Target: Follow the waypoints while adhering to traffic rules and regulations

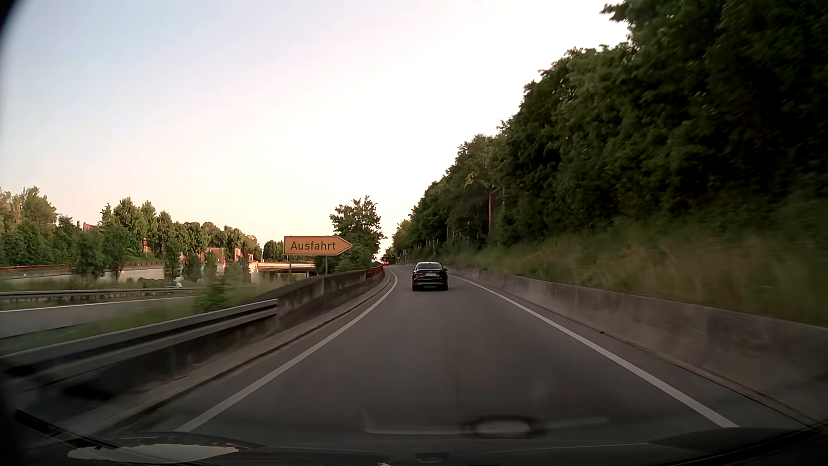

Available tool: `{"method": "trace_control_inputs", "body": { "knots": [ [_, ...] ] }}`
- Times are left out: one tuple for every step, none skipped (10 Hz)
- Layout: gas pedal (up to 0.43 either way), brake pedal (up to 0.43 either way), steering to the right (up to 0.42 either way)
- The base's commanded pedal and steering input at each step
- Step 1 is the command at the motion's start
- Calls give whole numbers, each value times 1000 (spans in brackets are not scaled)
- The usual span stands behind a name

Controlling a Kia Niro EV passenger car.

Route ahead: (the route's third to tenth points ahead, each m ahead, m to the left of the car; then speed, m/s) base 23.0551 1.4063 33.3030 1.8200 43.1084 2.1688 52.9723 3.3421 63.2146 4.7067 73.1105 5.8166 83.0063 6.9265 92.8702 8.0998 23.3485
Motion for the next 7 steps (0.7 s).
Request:
{"method": "trace_control_inputs", "body": {
  "knots": [
    [197, 18, -4],
    [177, 18, -5],
    [110, 18, -9],
    [67, 12, -11],
    [59, 18, -10],
    [47, 18, -9],
    [47, 18, -8]
  ]
}}
